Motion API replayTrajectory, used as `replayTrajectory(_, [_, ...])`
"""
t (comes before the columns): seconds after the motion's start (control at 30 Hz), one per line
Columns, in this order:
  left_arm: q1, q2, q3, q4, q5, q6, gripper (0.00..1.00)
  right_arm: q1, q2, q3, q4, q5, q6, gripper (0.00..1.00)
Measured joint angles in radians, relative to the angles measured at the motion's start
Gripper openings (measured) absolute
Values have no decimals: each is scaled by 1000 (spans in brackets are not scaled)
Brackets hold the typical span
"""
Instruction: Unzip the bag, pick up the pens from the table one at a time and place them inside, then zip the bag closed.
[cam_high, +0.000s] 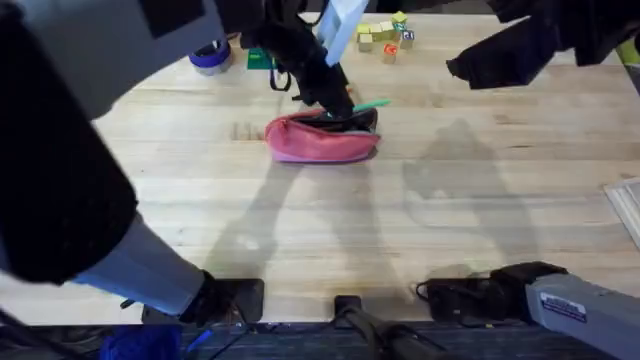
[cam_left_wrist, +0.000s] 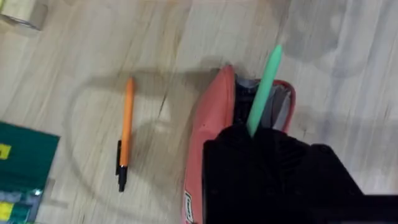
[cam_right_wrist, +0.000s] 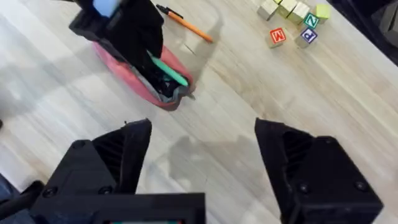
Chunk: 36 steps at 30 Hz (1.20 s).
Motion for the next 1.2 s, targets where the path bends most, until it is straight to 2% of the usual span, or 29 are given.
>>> replayTrajectory(0.17, [0, 37, 0, -10, 17, 40, 43, 0, 0, 0, 0, 0, 0, 997])
replayTrajectory(0.3, [0, 65, 0, -72, 9, 87, 43, 0, 0, 0, 0, 0, 0, 997])
replayTrajectory(0.5, [-3, 104, 0, -138, -103, 118, 42, 0, 0, 0, 0, 0, 0, 997])
replayTrajectory(0.7, [-13, 106, 0, -144, -226, 94, 42, 0, 0, 0, 0, 0, 0, 996])
replayTrajectory(0.93, [-17, 106, 1, -143, -257, 80, 48, 0, 0, 0, 0, 0, 0, 996])
replayTrajectory(0.97, [-17, 106, 1, -143, -259, 79, 105, 0, 0, 0, 0, 0, 0, 996])
replayTrajectory(1.0, [-17, 106, 1, -143, -260, 79, 225, 0, 0, 0, 0, 0, 0, 997])
replayTrajectory(1.1, [-17, 102, 4, -147, -261, 77, 693, 0, 0, 0, 0, 0, 0, 996])
replayTrajectory(1.17, [-15, 105, 4, -143, -265, 74, 952, 0, 0, 0, 0, 0, 0, 997])
replayTrajectory(1.2, [-15, 107, 4, -143, -265, 73, 982, 0, 0, 0, 0, 0, 0, 998])
